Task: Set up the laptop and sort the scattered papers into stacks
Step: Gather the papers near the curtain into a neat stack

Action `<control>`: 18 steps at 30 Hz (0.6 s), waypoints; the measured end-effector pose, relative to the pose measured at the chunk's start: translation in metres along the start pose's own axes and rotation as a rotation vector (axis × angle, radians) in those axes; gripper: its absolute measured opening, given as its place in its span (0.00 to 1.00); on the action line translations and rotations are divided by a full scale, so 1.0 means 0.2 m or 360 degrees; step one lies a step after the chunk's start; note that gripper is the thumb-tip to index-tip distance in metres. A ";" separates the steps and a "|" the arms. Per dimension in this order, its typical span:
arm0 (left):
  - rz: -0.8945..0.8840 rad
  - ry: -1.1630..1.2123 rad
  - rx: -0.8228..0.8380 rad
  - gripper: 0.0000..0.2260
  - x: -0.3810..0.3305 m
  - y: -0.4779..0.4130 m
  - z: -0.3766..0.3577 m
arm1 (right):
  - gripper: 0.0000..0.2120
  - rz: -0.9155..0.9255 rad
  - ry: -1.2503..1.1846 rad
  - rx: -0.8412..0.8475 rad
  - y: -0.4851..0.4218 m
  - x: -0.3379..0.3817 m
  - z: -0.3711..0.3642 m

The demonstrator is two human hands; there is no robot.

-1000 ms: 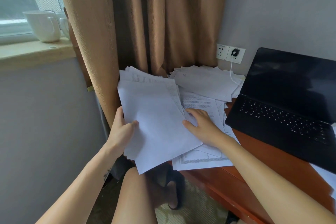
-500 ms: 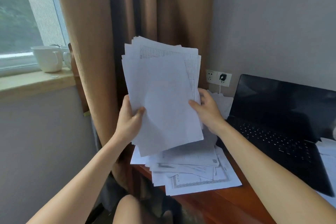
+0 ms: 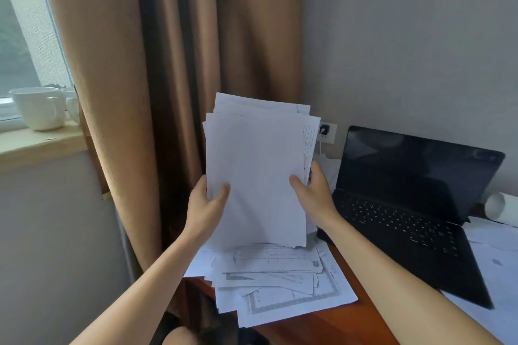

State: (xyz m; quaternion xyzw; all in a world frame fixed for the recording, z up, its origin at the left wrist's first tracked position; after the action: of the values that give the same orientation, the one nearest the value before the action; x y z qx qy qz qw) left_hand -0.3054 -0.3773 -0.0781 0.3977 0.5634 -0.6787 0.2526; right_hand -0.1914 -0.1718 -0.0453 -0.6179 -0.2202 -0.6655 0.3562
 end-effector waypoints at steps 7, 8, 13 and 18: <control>-0.0021 0.0122 -0.0123 0.12 -0.07 -0.04 0.01 | 0.15 0.0101 -0.0062 -0.0059 0.00 0.04 -0.03; -0.0027 0.0109 -0.0128 0.13 -0.07 -0.05 0.01 | 0.14 0.0094 -0.0048 -0.0046 0.00 0.04 -0.03; -0.0027 0.0114 -0.0128 0.16 -0.09 -0.09 0.02 | 0.13 0.0057 -0.0088 -0.0018 -0.02 0.04 -0.03; -0.0126 0.0132 -0.0165 0.18 -0.14 -0.12 0.01 | 0.14 0.0020 -0.0155 0.0050 -0.02 0.04 -0.06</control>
State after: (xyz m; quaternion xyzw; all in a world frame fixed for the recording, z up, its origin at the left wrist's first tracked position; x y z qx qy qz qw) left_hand -0.3101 -0.3761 -0.0411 0.3893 0.6231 -0.6410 0.2221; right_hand -0.2030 -0.1804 -0.0380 -0.6451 -0.2438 -0.6289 0.3590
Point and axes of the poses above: each hand's wrist, its own y-axis away from the middle knuckle, its own z-axis out of the back of the hand, x = y × z, the point moved 1 cm from there along -y, towards the middle knuckle, and after that the axes turned 14 degrees about -z, right-handed, at the moved point
